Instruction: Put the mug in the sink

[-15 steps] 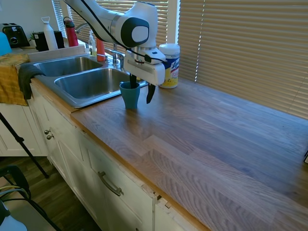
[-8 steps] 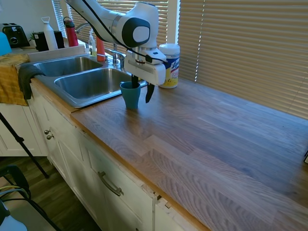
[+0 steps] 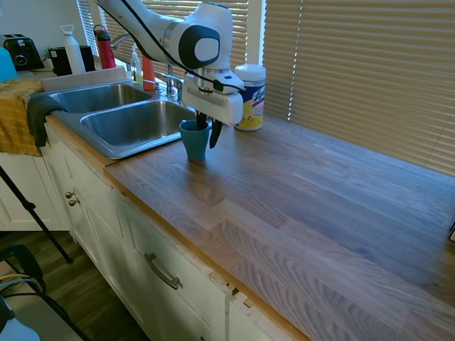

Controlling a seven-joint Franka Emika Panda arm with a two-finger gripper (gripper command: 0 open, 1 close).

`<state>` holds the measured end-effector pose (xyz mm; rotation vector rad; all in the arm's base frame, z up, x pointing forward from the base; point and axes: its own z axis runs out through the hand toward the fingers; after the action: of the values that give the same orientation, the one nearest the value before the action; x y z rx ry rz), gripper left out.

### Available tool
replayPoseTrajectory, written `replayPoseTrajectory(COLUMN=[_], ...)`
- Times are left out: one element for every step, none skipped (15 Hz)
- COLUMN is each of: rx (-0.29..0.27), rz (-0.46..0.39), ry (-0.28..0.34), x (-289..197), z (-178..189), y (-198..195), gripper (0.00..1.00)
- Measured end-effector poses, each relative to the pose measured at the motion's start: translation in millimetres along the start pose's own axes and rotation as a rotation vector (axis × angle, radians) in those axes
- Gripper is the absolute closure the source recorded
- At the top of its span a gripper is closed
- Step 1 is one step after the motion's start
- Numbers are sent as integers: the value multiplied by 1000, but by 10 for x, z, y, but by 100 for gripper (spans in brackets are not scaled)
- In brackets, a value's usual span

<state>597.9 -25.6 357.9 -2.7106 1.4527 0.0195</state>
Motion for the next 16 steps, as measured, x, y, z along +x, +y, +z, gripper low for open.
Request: replayPoseTrajectory(rx=[0, 0, 0, -1, 0, 2, 0, -2, -5, -4, 3, 11, 21, 32, 42, 53], rz=[-1, -2, -2, -4, -7, -13, -22, -36, -47, -60, -77, -91, -107, -127, -144, -164], ry=[1, 1, 1, 2, 3, 4, 3, 0, -4, -6, -7, -3, 2, 8, 12, 18], x=[0, -2, 1, 3, 7, 9, 6, 3, -7, -29, -69, -127, -213, -318, -439, -575], z=[-9, -15, -21, -24, -30, -45, -50, -53, -55, -73, -119, -195, -301, -426, -543, -646], y=[-6, -11, -12, -13, -14, -22, -25, -26, -28, -40, -64, -97, -139, -195, -269, -374], gripper=[100, 100, 100, 100, 100, 100, 100, 100, 100, 100, 100, 100, 100, 100, 100, 100])
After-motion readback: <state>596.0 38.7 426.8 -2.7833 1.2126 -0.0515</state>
